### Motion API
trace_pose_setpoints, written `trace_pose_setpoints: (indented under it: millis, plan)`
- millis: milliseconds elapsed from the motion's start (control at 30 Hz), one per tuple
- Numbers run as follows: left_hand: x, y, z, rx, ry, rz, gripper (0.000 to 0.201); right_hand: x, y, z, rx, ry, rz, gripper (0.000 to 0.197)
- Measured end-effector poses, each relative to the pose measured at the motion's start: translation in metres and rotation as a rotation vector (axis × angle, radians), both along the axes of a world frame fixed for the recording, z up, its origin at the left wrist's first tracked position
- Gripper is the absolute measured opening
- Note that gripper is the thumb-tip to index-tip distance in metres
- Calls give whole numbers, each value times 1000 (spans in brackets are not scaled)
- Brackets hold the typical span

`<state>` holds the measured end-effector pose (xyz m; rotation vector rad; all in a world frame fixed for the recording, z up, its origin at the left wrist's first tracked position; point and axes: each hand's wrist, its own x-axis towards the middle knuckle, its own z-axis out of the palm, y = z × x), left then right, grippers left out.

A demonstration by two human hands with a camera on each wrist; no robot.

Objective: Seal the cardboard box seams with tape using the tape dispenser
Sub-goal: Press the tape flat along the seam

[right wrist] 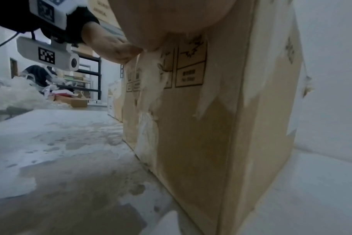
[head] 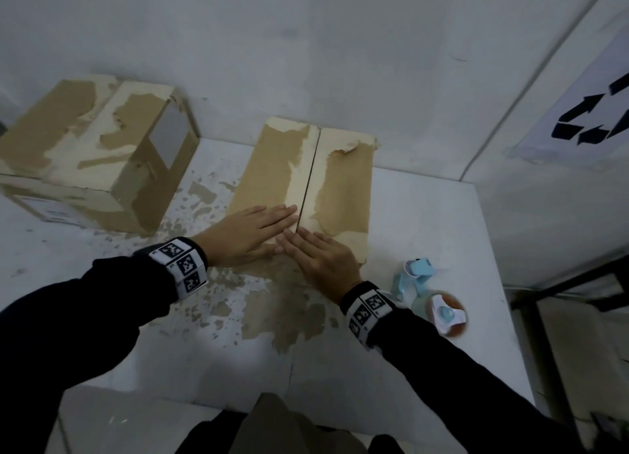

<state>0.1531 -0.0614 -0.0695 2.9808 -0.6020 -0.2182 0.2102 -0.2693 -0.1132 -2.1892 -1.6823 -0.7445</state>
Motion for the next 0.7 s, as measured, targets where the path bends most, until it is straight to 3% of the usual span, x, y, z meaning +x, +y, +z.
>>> trace_pose_setpoints:
  millis: [133, 233, 333, 433, 500, 533, 600, 633, 700]
  plan:
    - [-2, -2, -2, -11, -30, 9, 78, -2, -1, -4, -24, -20, -23, 33]
    - [-6, -4, -4, -15, -64, 25, 76, -9, -3, 2, 20, 77, 0, 32]
    - [-14, -9, -7, -26, -96, 85, 72, -13, -17, 17, 250, 283, -5, 36]
    - [-18, -14, -6, -26, -109, 141, 73, -7, -54, 29, 585, 399, -267, 27]
    - [-18, -17, -4, -22, -116, 152, 72, -1, -87, 31, 642, 486, -531, 25]
    - [-18, -17, -4, -23, -113, 152, 70, 2, -104, 28, 574, 587, -713, 34]
    - [-18, -17, -4, -26, -108, 156, 69, 7, -137, 10, 246, 844, -1070, 50]
    - [-19, -17, -4, -27, -107, 161, 69, 5, -152, 0, 76, 938, -1178, 54]
    - [-19, -18, -4, -25, -103, 164, 69, -3, -169, -15, -61, 1054, -1217, 57]
